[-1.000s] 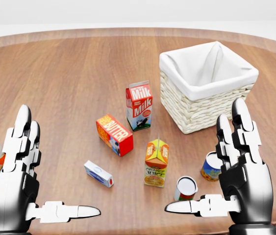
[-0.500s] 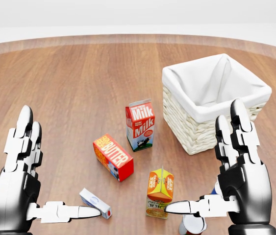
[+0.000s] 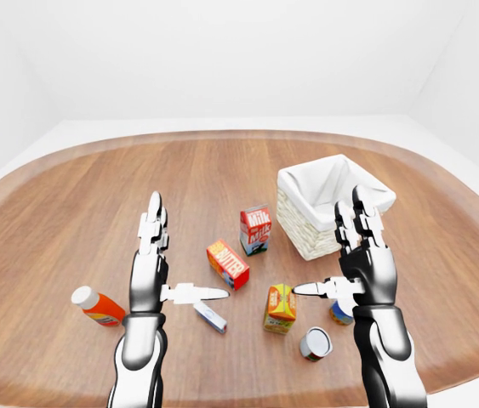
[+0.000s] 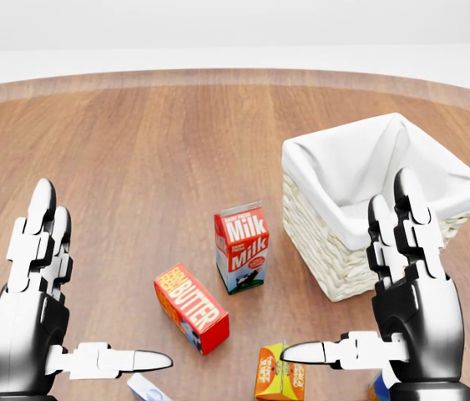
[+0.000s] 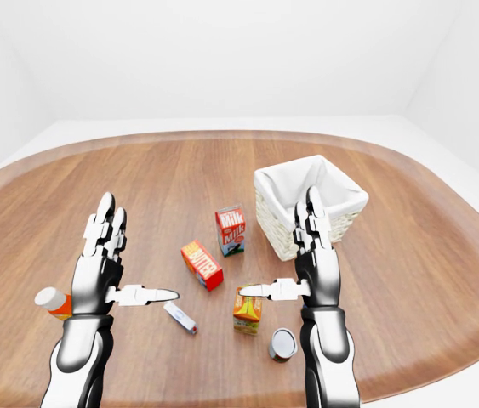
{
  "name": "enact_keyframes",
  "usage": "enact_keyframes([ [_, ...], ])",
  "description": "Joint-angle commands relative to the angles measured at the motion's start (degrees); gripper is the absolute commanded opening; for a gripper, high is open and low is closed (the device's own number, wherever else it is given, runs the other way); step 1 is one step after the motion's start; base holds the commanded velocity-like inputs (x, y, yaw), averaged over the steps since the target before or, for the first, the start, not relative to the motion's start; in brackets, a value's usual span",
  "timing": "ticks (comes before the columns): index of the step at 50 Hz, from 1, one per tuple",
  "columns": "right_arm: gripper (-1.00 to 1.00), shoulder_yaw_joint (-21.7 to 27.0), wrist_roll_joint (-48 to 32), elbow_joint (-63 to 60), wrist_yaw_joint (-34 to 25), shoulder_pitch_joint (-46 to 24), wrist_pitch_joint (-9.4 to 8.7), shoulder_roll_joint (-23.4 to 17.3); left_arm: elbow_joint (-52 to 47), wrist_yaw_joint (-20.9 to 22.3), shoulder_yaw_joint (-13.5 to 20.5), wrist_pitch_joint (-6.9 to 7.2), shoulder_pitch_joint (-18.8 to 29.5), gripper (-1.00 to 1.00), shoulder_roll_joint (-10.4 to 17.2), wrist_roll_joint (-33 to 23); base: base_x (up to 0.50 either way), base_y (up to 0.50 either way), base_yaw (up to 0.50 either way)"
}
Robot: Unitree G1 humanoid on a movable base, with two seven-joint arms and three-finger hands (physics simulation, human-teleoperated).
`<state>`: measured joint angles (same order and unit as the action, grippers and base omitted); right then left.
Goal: Pick up the alphabet soup and the tomato sauce, and put them in the basket.
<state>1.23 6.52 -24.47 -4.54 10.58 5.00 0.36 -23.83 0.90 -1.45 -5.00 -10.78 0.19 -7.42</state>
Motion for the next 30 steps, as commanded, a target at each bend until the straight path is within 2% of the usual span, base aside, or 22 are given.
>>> enact_keyframes([
  [1,1.0,0.1,-0.04,-0.04,0.15,-0.21,0.0,0.02,0.02,-0.1,0.12,0.0,0.04,1.0,-0.02,0.15,0.26,0.0,0.0],
  [19,1.0,-0.12,-0.04,0.34,-0.24,0.15,0.0,-0.02,0.21,-0.02,-0.04,0.0,-0.09,1.0,0.02,0.06,0.26,0.0,0.0],
  [30,1.0,-0.25,0.13,-0.04,-0.4,0.29,0.0,-0.06,0.4,0.13,-0.16,0.0,-0.14,1.0,0.05,0.09,0.0,0.0,0.0],
])
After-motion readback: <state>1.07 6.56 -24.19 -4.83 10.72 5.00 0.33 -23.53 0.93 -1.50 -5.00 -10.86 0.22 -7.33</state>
